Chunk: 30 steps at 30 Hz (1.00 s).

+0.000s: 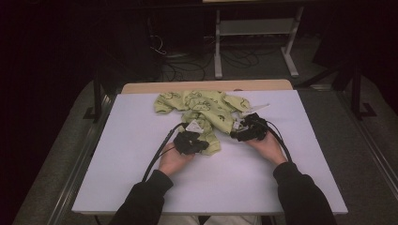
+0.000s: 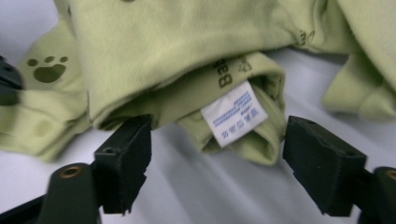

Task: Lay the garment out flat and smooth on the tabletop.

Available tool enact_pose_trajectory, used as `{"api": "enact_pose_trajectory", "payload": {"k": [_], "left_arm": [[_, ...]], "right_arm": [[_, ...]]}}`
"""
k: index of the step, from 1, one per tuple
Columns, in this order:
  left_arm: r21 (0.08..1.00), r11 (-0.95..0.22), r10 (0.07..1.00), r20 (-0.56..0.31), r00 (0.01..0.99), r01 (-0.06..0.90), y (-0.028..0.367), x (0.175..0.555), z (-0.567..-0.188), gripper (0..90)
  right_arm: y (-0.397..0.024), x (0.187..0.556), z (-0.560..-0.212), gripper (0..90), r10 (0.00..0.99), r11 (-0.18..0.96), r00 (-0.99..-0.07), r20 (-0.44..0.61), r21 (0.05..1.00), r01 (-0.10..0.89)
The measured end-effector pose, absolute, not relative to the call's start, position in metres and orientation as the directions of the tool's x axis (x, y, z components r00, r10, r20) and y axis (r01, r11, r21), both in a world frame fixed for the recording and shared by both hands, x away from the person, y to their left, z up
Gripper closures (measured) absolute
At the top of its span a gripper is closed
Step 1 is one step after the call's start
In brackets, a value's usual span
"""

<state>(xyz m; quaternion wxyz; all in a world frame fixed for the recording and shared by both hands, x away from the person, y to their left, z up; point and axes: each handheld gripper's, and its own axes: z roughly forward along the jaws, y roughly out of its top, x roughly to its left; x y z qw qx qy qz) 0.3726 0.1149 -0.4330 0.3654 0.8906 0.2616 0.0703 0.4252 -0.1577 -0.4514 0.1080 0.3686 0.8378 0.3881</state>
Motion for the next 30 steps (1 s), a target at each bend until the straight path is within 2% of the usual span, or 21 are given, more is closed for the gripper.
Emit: {"api": "enact_pose_trajectory", "payload": {"k": [3, 6, 8, 9, 13, 19, 26, 30], "left_arm": [[0.686, -0.601, 0.515, -0.06, 0.855, 0.41, 0.121, 0.37, -0.429, 87.4], [0.676, -0.621, 0.508, -0.039, 0.86, 0.397, 0.128, 0.365, -0.426, 87.4], [0.679, -0.62, 0.508, -0.035, 0.861, 0.393, 0.134, 0.362, -0.424, 87.4], [0.679, -0.621, 0.506, -0.033, 0.862, 0.391, 0.137, 0.36, -0.423, 87.4], [0.686, -0.614, 0.509, -0.033, 0.86, 0.39, 0.154, 0.351, -0.423, 87.3], [0.705, -0.569, 0.54, -0.068, 0.839, 0.423, 0.178, 0.348, -0.426, 87.3], [0.747, -0.522, 0.542, -0.083, 0.836, 0.412, 0.19, 0.343, -0.413, 87.3], [0.737, -0.541, 0.529, -0.077, 0.845, 0.405, 0.191, 0.337, -0.414, 87.3]], "right_arm": [[-0.153, 0.426, -0.449, 35.3, 0.708, 0.446, -0.703, 0.075, 0.724, 0.527], [-0.151, 0.427, -0.445, 56.4, 0.715, 0.442, -0.695, 0.074, 0.722, 0.532], [-0.151, 0.426, -0.444, 75.9, 0.708, 0.447, -0.701, 0.082, 0.717, 0.535], [-0.152, 0.426, -0.443, 81.9, 0.701, 0.449, -0.707, 0.095, 0.712, 0.54], [-0.159, 0.423, -0.439, 85.2, 0.65, 0.425, -0.729, 0.212, 0.695, 0.58], [-0.164, 0.414, -0.433, 85.5, 0.597, 0.412, -0.74, 0.309, 0.674, 0.613], [-0.159, 0.389, -0.431, 85.5, 0.529, 0.434, -0.763, 0.371, 0.655, 0.619], [-0.155, 0.373, -0.431, 85.5, 0.501, 0.449, -0.775, 0.386, 0.649, 0.614]]}}
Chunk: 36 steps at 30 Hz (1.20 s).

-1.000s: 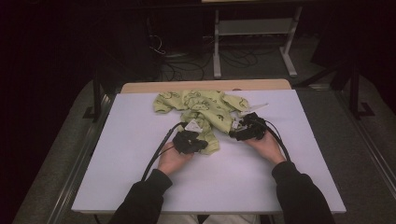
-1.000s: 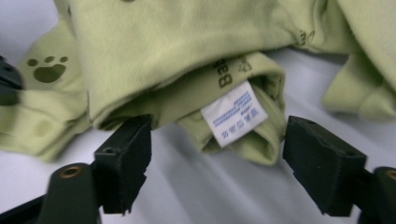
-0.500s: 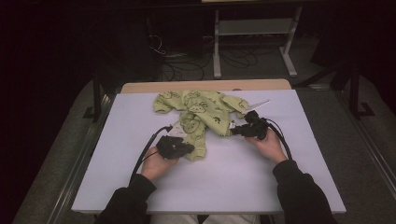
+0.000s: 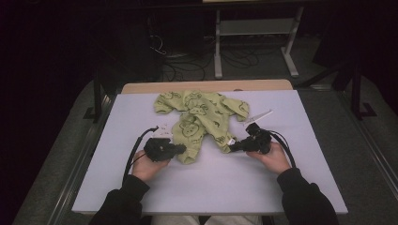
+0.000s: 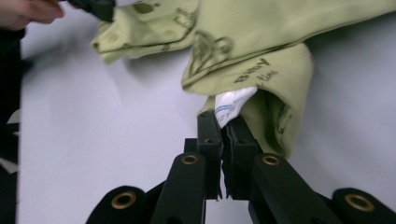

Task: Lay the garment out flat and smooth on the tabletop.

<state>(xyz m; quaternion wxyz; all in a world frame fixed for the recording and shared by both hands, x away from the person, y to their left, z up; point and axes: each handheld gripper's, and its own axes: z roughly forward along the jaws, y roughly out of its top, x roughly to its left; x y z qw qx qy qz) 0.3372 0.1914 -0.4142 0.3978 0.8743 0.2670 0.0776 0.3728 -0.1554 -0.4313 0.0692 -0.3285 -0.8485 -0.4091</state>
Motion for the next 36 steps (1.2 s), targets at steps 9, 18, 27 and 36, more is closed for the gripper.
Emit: {"api": "enact_pose_trajectory", "payload": {"k": [9, 18, 27, 36], "left_arm": [[0.727, -0.555, 0.514, -0.084, 0.854, 0.405, 0.192, 0.33, -0.418, 87.2], [0.707, -0.574, 0.492, -0.105, 0.864, 0.413, 0.197, 0.324, -0.423, 87.2], [0.683, -0.607, 0.451, -0.124, 0.884, 0.406, 0.197, 0.318, -0.426, 87.1], [0.663, -0.631, 0.408, -0.159, 0.899, 0.403, 0.2, 0.317, -0.429, 86.8]], "right_arm": [[-0.152, 0.348, -0.433, 85.3, 0.46, 0.474, -0.783, 0.418, 0.63, 0.615], [-0.145, 0.334, -0.435, 84.3, 0.411, 0.53, -0.788, 0.458, 0.584, 0.615], [-0.163, 0.333, -0.428, 56.5, 0.479, 0.473, -0.753, 0.451, 0.591, 0.654], [-0.162, 0.344, -0.426, 27.8, 0.607, 0.42, -0.718, 0.342, 0.628, 0.655]]}}
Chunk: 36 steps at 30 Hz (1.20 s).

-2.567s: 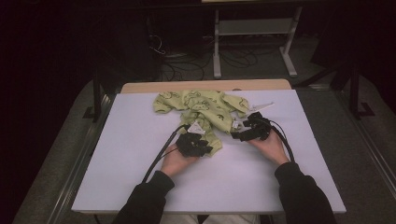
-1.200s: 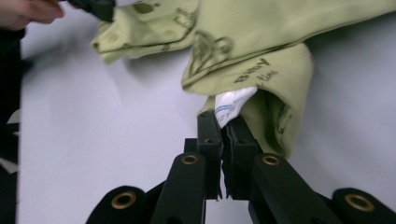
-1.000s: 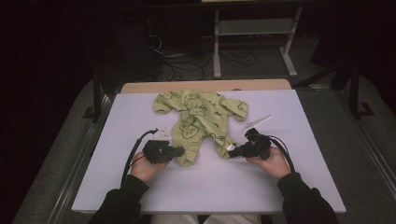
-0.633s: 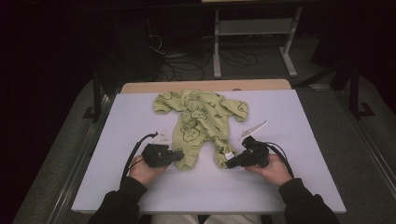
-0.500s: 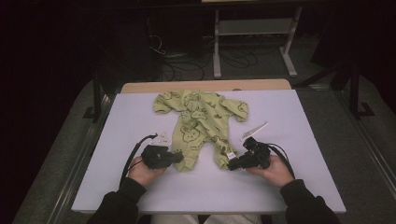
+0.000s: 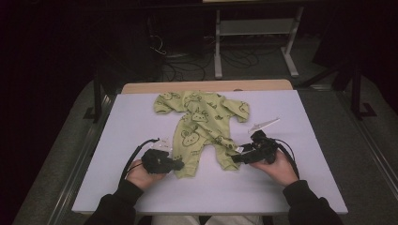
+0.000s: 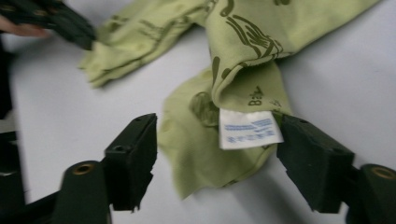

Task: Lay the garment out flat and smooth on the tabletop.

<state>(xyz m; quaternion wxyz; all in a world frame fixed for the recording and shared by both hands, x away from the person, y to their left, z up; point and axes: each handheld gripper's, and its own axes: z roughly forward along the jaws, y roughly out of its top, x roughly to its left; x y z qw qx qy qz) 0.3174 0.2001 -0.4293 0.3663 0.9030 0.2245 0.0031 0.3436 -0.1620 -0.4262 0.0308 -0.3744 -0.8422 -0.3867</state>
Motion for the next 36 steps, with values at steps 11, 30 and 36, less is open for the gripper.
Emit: {"api": "enact_pose_trajectory", "payload": {"k": [11, 30, 36], "left_arm": [[0.658, -0.637, 0.407, -0.153, 0.9, 0.401, 0.197, 0.32, -0.434, 85.6], [0.703, -0.585, 0.406, -0.176, 0.897, 0.403, 0.201, 0.32, -0.427, 68.2], [0.687, -0.585, 0.405, -0.213, 0.889, 0.431, 0.198, 0.322, -0.432, 55.0]], "right_arm": [[-0.167, 0.375, -0.431, 41.8, 0.78, 0.285, -0.574, 0.251, 0.674, 0.682], [-0.149, 0.338, -0.402, 37.0, 0.657, 0.355, -0.724, 0.212, 0.76, 0.545], [-0.138, 0.338, -0.411, 34.6, 0.592, 0.432, -0.774, 0.225, 0.722, 0.541]]}}
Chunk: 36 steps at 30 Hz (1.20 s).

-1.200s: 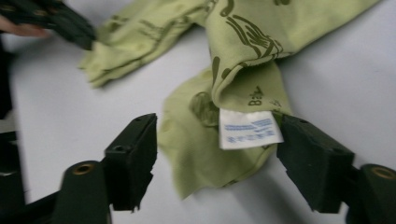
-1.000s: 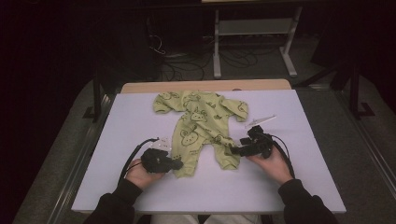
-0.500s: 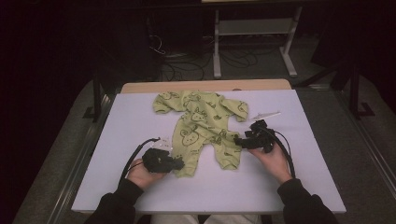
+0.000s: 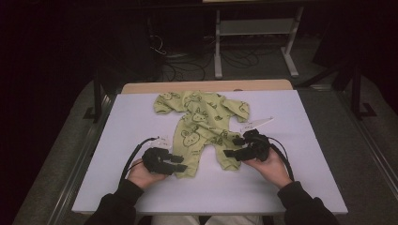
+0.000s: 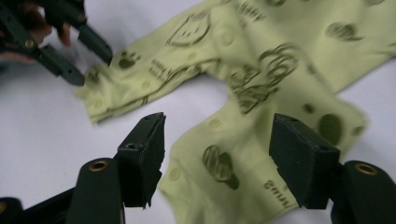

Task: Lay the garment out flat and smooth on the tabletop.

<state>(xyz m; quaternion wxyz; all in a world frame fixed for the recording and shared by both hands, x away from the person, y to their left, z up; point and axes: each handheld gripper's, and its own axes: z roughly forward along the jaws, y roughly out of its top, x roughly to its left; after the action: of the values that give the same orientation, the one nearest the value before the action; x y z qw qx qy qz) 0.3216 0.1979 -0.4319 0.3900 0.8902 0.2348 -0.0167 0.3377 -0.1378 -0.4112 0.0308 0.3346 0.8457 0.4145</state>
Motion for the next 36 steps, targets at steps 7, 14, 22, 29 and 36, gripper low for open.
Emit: {"api": "enact_pose_trajectory", "payload": {"k": [7, 14, 22, 29, 36], "left_arm": [[0.635, -0.638, 0.394, -0.218, 0.893, 0.436, 0.189, 0.321, -0.44, 60.8], [0.634, -0.643, 0.404, -0.197, 0.893, 0.43, 0.189, 0.322, -0.438, 83.6], [0.638, -0.651, 0.37, -0.206, 0.906, 0.411, 0.194, 0.316, -0.429, 86.1], [0.628, -0.666, 0.341, -0.223, 0.913, 0.402, 0.2, 0.301, -0.428, 86.2], [0.601, -0.7, 0.304, -0.237, 0.923, 0.385, 0.212, 0.282, -0.427, 86.2]], "right_arm": [[-0.123, 0.336, -0.428, 45.9, 0.551, 0.574, -0.816, 0.174, 0.631, 0.522], [-0.122, 0.334, -0.431, 79.7, 0.505, 0.613, -0.838, 0.206, 0.598, 0.517], [-0.126, 0.326, -0.434, 82.1, 0.431, 0.601, -0.835, 0.343, 0.581, 0.548], [-0.126, 0.314, -0.437, 82.1, 0.355, 0.645, -0.836, 0.418, 0.538, 0.543], [-0.124, 0.302, -0.437, 81.9, 0.273, 0.701, -0.844, 0.462, 0.505, 0.503]]}}
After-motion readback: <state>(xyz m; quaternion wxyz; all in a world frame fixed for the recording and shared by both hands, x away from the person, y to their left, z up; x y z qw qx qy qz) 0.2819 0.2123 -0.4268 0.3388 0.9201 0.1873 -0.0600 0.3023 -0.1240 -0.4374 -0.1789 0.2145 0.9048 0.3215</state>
